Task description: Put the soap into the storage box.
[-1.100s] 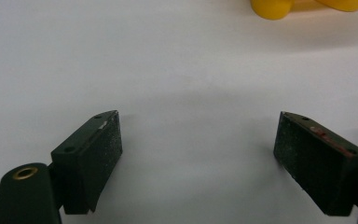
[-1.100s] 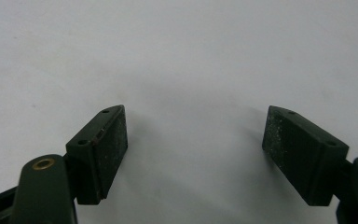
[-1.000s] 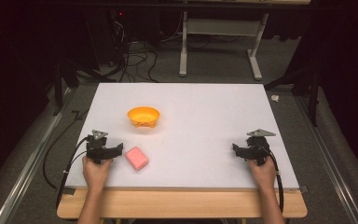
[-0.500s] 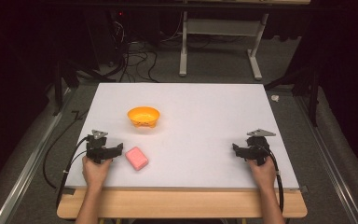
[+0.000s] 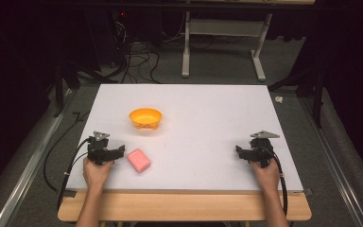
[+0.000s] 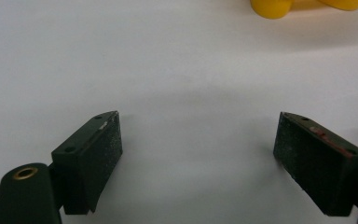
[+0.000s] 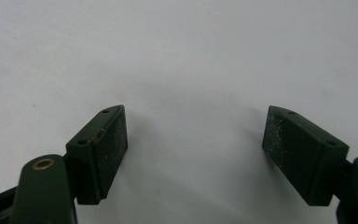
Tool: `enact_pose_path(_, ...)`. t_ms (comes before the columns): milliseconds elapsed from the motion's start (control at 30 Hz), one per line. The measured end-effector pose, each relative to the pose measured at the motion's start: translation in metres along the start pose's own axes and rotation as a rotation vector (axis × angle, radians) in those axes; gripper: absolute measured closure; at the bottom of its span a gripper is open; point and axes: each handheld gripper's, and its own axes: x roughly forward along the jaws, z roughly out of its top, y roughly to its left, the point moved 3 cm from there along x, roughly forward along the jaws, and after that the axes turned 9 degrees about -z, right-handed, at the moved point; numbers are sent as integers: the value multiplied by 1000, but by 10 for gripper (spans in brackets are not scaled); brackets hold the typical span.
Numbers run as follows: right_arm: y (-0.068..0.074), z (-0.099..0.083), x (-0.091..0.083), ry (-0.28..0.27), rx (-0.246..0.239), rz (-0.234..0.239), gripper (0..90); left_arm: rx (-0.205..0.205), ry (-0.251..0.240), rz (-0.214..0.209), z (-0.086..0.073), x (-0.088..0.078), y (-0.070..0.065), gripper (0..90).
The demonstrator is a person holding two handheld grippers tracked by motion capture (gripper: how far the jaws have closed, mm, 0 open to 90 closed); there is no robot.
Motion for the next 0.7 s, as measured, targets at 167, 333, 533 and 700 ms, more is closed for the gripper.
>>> enact_pose_path(167,0,0,0,0,0,0,226,5,9,-4,1,0,0,153)
enact_pose_path(333,0,0,0,2,2,0,227,14,2,-14,3,-2,-1,149)
enact_pose_path(533,0,0,0,2,3,0,226,15,-24,-27,5,-7,-2,145)
enact_pose_path(700,0,0,0,2,4,-1,227,19,-41,-46,8,-17,-3,138)
